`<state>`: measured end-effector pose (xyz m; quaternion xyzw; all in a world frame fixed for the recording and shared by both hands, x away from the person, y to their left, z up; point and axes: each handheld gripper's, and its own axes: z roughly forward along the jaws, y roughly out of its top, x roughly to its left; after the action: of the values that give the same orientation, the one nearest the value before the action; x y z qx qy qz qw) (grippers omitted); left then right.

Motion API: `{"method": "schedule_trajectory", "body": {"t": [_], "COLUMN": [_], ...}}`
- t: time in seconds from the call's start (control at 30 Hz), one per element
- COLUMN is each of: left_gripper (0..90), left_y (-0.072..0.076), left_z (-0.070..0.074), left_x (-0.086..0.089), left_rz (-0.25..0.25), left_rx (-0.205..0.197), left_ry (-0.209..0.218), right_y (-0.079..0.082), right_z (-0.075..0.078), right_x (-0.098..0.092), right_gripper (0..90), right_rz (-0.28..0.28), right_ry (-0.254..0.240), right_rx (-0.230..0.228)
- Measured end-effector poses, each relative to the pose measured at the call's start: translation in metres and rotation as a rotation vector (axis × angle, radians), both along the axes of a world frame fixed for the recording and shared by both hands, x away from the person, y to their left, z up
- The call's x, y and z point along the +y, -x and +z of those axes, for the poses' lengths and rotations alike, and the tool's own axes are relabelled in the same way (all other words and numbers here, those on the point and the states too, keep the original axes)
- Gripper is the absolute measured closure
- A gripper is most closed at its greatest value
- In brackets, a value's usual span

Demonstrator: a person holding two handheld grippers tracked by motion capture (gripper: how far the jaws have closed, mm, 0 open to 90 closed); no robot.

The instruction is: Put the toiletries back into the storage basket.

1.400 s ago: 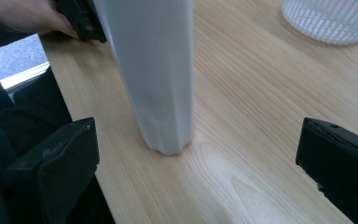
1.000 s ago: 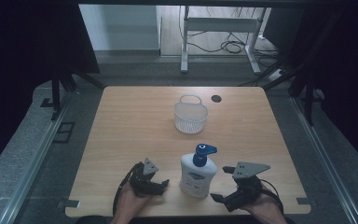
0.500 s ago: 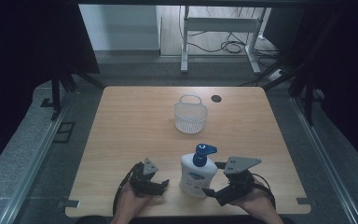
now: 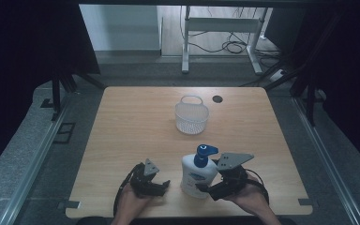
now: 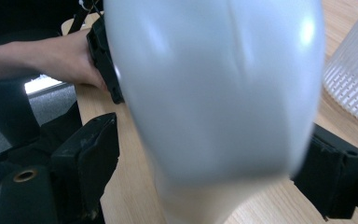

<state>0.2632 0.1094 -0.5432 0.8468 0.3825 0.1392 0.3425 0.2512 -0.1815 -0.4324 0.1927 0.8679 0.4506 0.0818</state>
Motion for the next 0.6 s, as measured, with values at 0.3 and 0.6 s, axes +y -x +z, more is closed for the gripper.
{"method": "schedule_trajectory", "body": {"t": [0.3,0.6], "left_gripper": [12.4,12.4], "left_y": [0.0,0.0], "left_z": [0.0,0.0], "left_x": [0.0,0.0], "left_rz": [0.001,0.001], "left_rx": [0.0,0.0], "left_ry": [0.0,0.0], "right_y": [-0.004,-0.006], "right_z": [0.003,0.005], "right_x": [0.009,0.013], "right_gripper": [25.7,35.9], "right_rz": [0.019,0.03], "right_ry": [-0.024,-0.006], "right_rx": [0.004,-0.026]}}
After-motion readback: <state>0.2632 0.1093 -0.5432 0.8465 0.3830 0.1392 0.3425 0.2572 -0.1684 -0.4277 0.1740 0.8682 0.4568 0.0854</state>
